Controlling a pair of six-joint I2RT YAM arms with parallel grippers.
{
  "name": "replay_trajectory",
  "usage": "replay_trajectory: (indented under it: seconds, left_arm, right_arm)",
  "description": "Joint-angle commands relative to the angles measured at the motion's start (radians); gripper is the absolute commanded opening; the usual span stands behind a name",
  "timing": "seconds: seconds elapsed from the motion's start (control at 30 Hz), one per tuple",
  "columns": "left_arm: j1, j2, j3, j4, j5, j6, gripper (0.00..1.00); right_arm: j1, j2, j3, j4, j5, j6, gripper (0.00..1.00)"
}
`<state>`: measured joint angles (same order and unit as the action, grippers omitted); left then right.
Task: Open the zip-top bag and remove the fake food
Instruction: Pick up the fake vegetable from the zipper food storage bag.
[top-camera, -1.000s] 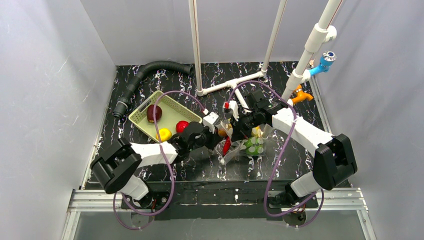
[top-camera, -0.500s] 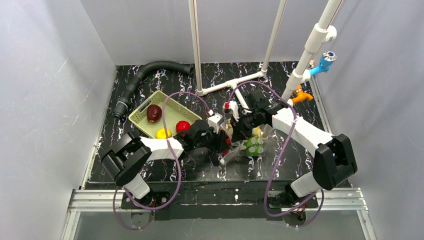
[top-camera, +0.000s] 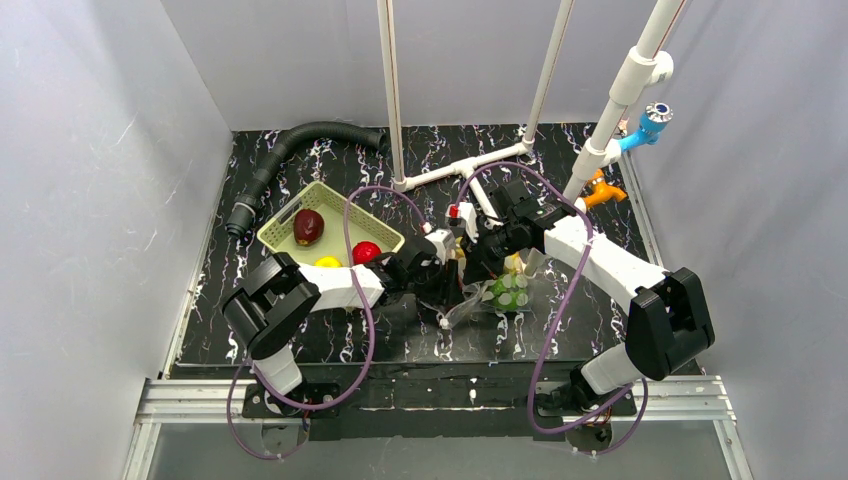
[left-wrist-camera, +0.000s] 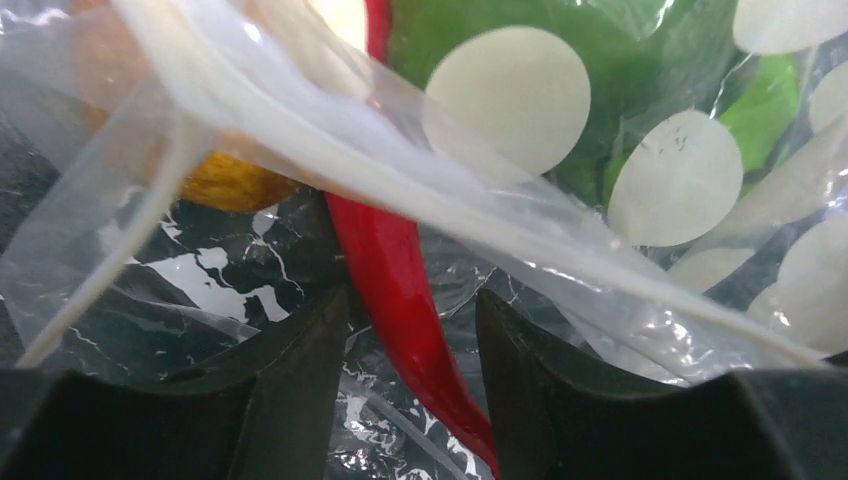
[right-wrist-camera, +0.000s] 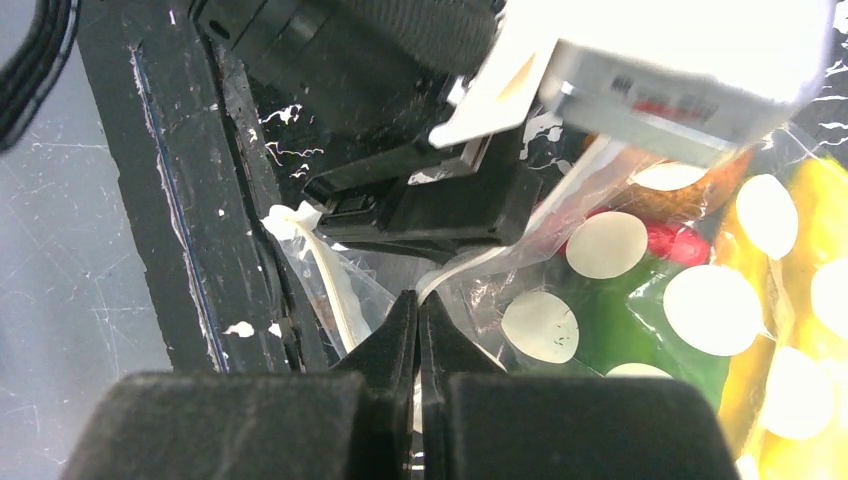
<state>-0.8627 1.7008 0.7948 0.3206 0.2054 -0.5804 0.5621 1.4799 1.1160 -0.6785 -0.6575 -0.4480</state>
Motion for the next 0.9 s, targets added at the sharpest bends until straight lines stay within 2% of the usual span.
replay_trajectory:
  seconds: [0.0, 0.1, 0.17, 0.2, 0.47, 0.6, 0.87]
  left_arm:
    - [-0.038, 0.01, 0.042, -0.152, -0.06, -0.029, 0.41]
    - [-0.04, 0.003, 0.04, -0.154, -0.062, -0.029, 0.14]
    - [-0.04, -0.017, 0.035, -0.157, -0.058, -0.024, 0.02]
    - [-0.04, -0.028, 0.038, -0.165, -0.054, -0.017, 0.0]
    - [-0.027, -0.174, 0.103, -0.31, -0.025, 0.033, 0.0]
    - [-0.006, -0.216, 0.112, -0.382, 0.003, 0.043, 0.0]
    - [0.035, -0.289, 0.093, -0.414, 0.085, 0.021, 0.0]
  right_arm:
    - [-0.017, -0.027, 0.003, 0.0, -0.016, -0.004, 0.01]
    - [-0.017, -0.028, 0.002, 0.0, -0.013, -0.004, 0.01]
    - [-0.018, -0.031, 0.0, 0.002, -0.01, -0.006, 0.01]
    - [-0.017, -0.032, -0.002, 0.003, -0.008, -0.006, 0.01]
    - [-0.017, -0.046, -0.011, 0.004, 0.005, -0.018, 0.01]
    - [-0.017, -0.061, -0.021, -0.009, -0.036, -0.04, 0.01]
    - [-0.016, -0.093, -0.047, -0.03, -0.118, -0.085, 0.01]
